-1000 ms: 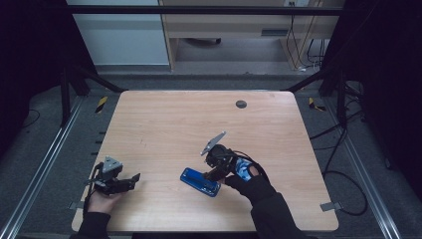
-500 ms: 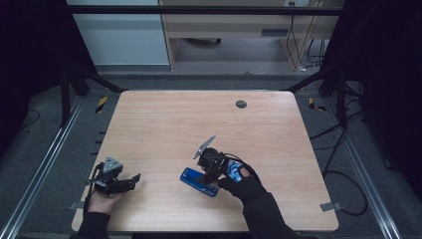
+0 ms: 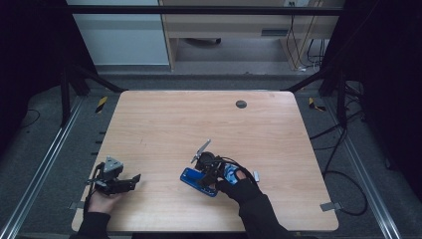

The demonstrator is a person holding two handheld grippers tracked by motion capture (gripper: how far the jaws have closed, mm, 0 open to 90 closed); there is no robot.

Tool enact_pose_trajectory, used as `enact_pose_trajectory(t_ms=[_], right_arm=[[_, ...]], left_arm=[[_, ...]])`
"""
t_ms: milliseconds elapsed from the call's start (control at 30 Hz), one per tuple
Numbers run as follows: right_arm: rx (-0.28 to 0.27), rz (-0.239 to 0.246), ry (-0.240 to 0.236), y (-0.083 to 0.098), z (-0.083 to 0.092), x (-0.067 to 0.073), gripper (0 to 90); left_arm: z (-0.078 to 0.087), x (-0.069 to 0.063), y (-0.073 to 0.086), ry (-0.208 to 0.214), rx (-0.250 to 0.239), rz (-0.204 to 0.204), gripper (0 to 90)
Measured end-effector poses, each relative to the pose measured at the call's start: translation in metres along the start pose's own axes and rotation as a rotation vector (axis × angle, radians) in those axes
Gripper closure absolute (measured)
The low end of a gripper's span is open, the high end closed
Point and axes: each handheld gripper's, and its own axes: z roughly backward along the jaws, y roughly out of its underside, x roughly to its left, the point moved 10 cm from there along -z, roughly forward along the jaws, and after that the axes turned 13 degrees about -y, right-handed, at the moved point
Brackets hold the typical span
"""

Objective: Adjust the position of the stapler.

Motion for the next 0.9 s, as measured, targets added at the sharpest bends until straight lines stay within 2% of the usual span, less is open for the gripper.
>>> enact_pose_trajectory(t_ms=[333,367,500,767,900], right_arm=[[0.042,0.012,0.030,0.0021,-0.0078,-0.0026,63.1],[0.050,0.025,0.034,0.0028,-0.0083,-0.0042,63.5],[0.060,0.017,0.042,0.0032,-0.0085,-0.0036,64.2],[0.059,0.031,0.055,0.0027,-0.0070,-0.0032,65.7],[0.076,0.052,0.058,0.0039,-0.0063,-0.0018,65.8]], left_arm=[[-0.0005,-0.0010,0.0006,0.004,0.005,-0.001,23.4],[-0.0005,-0.0010,0.0006,0.004,0.005,-0.001,23.4],[-0.0010,-0.0015,0.0008,0.005,0.007,0.002,23.4],[-0.0011,-0.0014,0.0012,0.004,0.010,-0.004,23.4],[-0.0011,-0.0013,0.0012,0.004,0.011,-0.003,23.3]])
